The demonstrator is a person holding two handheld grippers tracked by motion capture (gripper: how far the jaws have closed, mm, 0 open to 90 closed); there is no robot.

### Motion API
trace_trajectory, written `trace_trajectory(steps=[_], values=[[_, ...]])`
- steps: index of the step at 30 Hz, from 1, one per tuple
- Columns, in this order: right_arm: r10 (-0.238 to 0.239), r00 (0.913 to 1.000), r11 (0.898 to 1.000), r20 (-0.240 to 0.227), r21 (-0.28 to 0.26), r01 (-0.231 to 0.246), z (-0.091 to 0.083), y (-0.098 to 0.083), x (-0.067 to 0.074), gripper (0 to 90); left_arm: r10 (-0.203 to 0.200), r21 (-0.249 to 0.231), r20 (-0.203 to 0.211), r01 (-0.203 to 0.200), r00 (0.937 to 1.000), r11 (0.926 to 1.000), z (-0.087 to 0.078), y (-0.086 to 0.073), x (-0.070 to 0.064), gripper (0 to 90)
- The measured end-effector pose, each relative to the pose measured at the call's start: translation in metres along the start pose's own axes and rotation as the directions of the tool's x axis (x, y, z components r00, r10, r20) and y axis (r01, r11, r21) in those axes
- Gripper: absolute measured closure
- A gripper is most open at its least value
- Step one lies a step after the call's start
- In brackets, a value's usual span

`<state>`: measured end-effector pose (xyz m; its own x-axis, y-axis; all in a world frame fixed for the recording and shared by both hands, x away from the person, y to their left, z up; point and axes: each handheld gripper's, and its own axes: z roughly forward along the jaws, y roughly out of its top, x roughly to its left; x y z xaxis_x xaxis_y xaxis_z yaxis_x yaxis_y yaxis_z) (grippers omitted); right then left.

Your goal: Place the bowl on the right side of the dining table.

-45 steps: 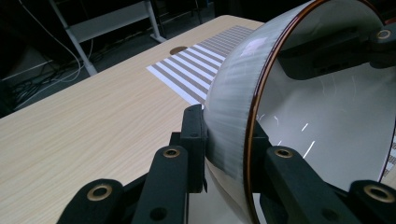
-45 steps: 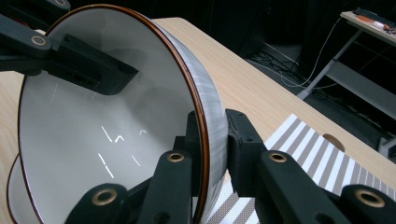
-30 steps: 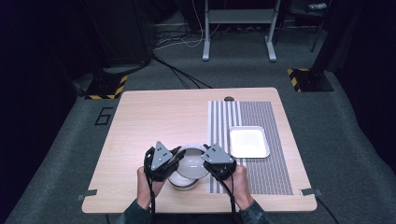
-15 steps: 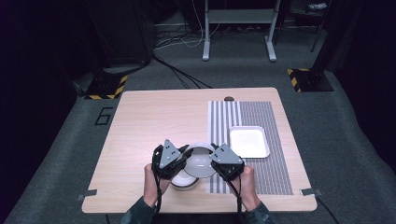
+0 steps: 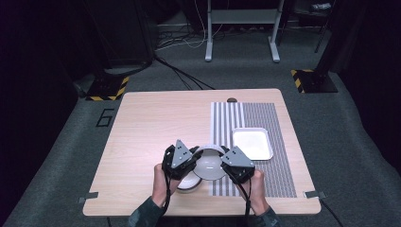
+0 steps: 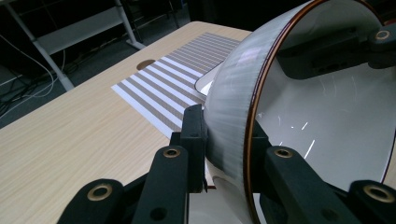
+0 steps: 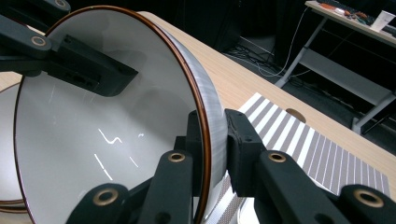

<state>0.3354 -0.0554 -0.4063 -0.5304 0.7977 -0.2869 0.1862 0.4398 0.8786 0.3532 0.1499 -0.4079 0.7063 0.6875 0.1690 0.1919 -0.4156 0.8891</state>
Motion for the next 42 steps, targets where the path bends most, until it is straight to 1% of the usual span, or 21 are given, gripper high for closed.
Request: trace_trajectory(steps=[3, 11, 17, 20, 24, 33, 35, 38, 39, 41, 42], values=[[0.007, 1.0000, 1.000, 0.003, 0.002, -0.007, 0.000, -0.003, -0.002, 80.7, 0.003, 0.004, 0.004, -0.004, 1.0000, 1.0000, 0.003, 0.001, -0.001, 77.0], [0.018, 0.9997, 1.000, 0.015, 0.003, -0.018, 0.000, -0.006, -0.007, 81.0, -0.006, 0.000, 0.015, 0.006, 0.9999, 1.0000, 0.009, 0.003, -0.002, 77.1], [0.019, 0.9996, 1.000, 0.022, 0.007, -0.019, -0.001, -0.008, -0.010, 81.0, 0.001, 0.001, 0.018, -0.001, 0.9998, 1.0000, 0.014, 0.004, -0.004, 77.1], [0.024, 0.9994, 1.000, 0.026, 0.007, -0.024, -0.001, -0.009, -0.012, 81.1, 0.006, 0.000, 0.028, -0.006, 0.9996, 1.0000, 0.016, 0.005, -0.003, 77.1], [0.036, 0.9990, 0.999, 0.028, 0.008, -0.036, 0.000, -0.011, -0.016, 81.1, 0.002, -0.002, 0.038, -0.002, 0.9993, 1.0000, 0.022, 0.008, -0.003, 77.0], [0.051, 0.9974, 0.999, 0.050, 0.013, -0.052, -0.002, -0.017, -0.026, 81.3, 0.012, -0.004, 0.050, -0.012, 0.9987, 0.9999, 0.034, 0.013, -0.007, 77.2], [0.055, 0.9972, 0.998, 0.051, 0.014, -0.056, -0.001, -0.018, -0.028, 81.4, 0.006, 0.003, 0.056, -0.007, 0.9984, 1.0000, 0.037, 0.014, -0.007, 77.2], [0.069, 0.9960, 0.997, 0.056, 0.012, -0.070, -0.001, -0.021, -0.032, 81.4, 0.009, 0.001, 0.063, -0.009, 0.9980, 1.0000, 0.042, 0.017, -0.007, 77.4], [0.075, 0.9954, 0.997, 0.059, 0.014, -0.076, -0.001, -0.021, -0.033, 81.4, 0.011, 0.002, 0.059, -0.011, 0.9982, 0.9999, 0.043, 0.018, -0.007, 77.5], [0.076, 0.9950, 0.997, 0.065, 0.014, -0.077, -0.001, -0.023, -0.035, 81.4, 0.007, 0.001, 0.064, -0.007, 0.9979, 1.0000, 0.047, 0.019, -0.008, 77.7], [0.080, 0.9946, 0.997, 0.066, 0.015, -0.082, -0.001, -0.023, -0.036, 81.4, 0.014, 0.005, 0.062, -0.014, 0.9980, 0.9999, 0.048, 0.019, -0.009, 77.7]])
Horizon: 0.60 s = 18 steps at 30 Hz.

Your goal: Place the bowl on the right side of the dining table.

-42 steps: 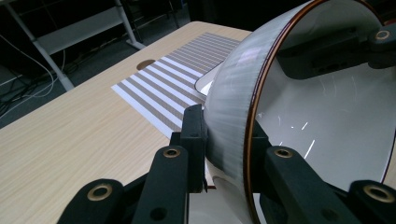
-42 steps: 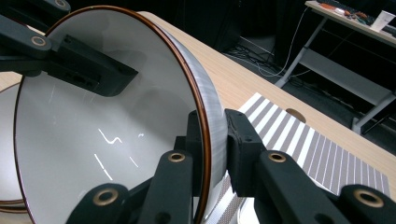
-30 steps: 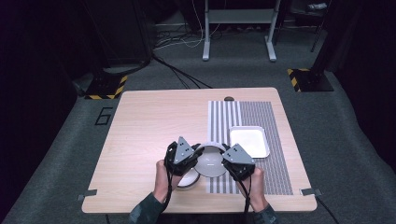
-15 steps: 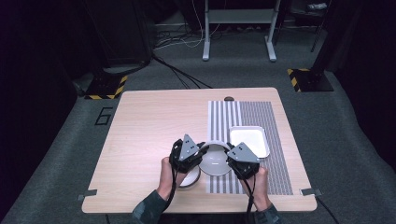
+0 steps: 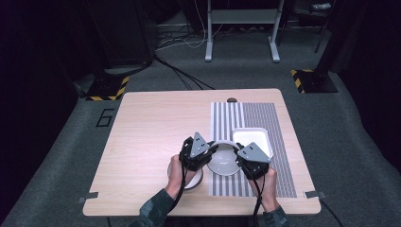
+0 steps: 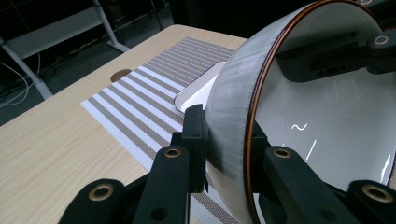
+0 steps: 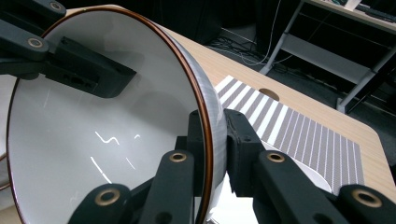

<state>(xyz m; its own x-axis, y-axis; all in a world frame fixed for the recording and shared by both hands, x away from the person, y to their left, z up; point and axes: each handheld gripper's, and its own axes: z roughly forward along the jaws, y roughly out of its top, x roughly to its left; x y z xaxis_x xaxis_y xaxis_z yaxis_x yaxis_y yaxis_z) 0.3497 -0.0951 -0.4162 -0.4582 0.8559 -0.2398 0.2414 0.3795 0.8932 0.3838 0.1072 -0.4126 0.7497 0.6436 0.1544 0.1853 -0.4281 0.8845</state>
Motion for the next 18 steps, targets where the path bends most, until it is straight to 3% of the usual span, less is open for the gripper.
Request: trace_trajectory(steps=[7, 18], values=[[0.009, 1.0000, 1.000, 0.003, 0.009, -0.009, 0.004, -0.005, -0.008, 81.4, 0.001, 0.023, -0.001, -0.001, 1.0000, 0.9997, 0.012, 0.004, -0.001, 78.2], [0.019, 0.9994, 1.000, 0.029, 0.000, -0.019, 0.002, -0.007, -0.020, 81.5, 0.017, 0.018, 0.010, -0.017, 0.9998, 0.9997, 0.024, 0.013, -0.003, 78.6]])
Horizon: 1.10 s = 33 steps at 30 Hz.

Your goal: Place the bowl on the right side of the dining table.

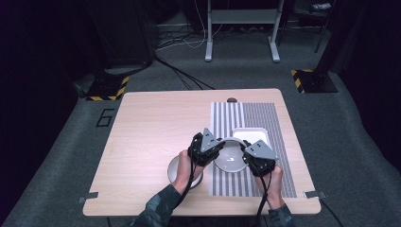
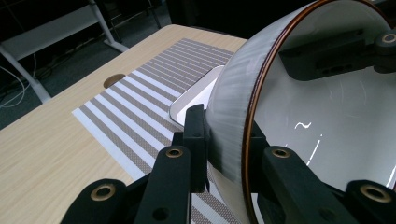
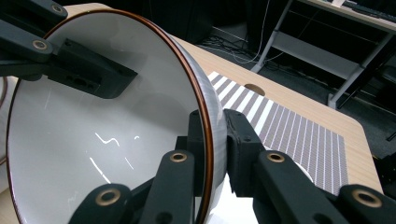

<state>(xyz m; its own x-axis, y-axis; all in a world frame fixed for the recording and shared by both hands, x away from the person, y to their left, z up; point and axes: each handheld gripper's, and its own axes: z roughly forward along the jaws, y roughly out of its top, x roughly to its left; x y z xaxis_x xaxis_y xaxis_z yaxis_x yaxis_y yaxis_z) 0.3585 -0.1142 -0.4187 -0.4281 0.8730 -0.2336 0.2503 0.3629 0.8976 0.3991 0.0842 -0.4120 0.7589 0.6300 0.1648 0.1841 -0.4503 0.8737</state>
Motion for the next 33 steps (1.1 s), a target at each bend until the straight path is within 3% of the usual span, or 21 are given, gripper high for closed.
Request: trace_trajectory(steps=[33], values=[[0.013, 0.9980, 1.000, 0.062, 0.018, -0.014, 0.002, -0.004, -0.034, 81.6, -0.003, 0.002, 0.011, 0.003, 0.9999, 1.0000, 0.038, 0.022, -0.005, 80.2]])
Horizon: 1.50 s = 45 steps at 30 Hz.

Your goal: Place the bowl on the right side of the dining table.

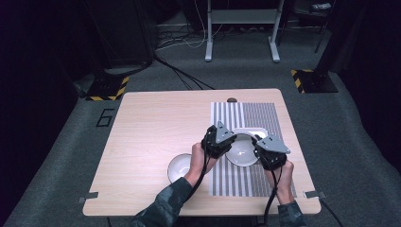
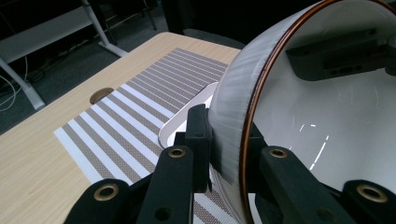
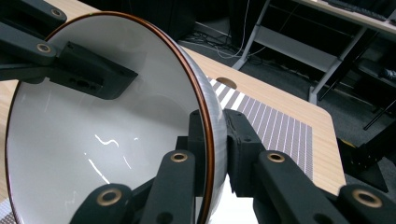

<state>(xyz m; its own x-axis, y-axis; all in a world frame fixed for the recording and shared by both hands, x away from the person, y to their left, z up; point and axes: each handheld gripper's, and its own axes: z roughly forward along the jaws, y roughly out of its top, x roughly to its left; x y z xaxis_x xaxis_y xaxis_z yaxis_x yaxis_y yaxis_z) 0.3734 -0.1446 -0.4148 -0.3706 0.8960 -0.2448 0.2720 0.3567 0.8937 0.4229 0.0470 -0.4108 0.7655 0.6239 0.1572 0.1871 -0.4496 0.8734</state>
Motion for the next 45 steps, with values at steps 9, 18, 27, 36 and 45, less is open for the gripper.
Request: trace_trajectory(steps=[9, 18, 27, 36, 45], values=[[0.007, 1.0000, 1.000, 0.006, 0.002, -0.007, 0.004, -0.003, -0.010, 81.6, -0.002, 0.006, -0.003, 0.002, 1.0000, 1.0000, 0.011, 0.005, -0.002, 80.6], [0.017, 0.9998, 1.000, 0.008, 0.015, -0.017, 0.009, -0.009, -0.017, 81.6, -0.002, 0.033, -0.002, 0.002, 1.0000, 0.9994, 0.024, 0.008, -0.003, 80.9], [0.039, 0.9991, 0.999, 0.017, 0.026, -0.039, 0.015, -0.016, -0.030, 81.5, -0.019, 0.043, -0.017, 0.020, 0.9997, 0.9989, 0.041, 0.009, -0.009, 81.4], [0.054, 0.9985, 0.998, 0.013, 0.043, -0.054, 0.028, -0.026, -0.033, 81.5, -0.039, 0.095, -0.017, 0.040, 0.9991, 0.9946, 0.056, 0.006, -0.004, 81.4], [0.068, 0.9976, 0.997, 0.010, 0.047, -0.069, 0.037, -0.035, -0.039, 81.0, -0.050, 0.110, -0.039, 0.054, 0.9980, 0.9924, 0.070, 0.002, -0.007, 81.3]])
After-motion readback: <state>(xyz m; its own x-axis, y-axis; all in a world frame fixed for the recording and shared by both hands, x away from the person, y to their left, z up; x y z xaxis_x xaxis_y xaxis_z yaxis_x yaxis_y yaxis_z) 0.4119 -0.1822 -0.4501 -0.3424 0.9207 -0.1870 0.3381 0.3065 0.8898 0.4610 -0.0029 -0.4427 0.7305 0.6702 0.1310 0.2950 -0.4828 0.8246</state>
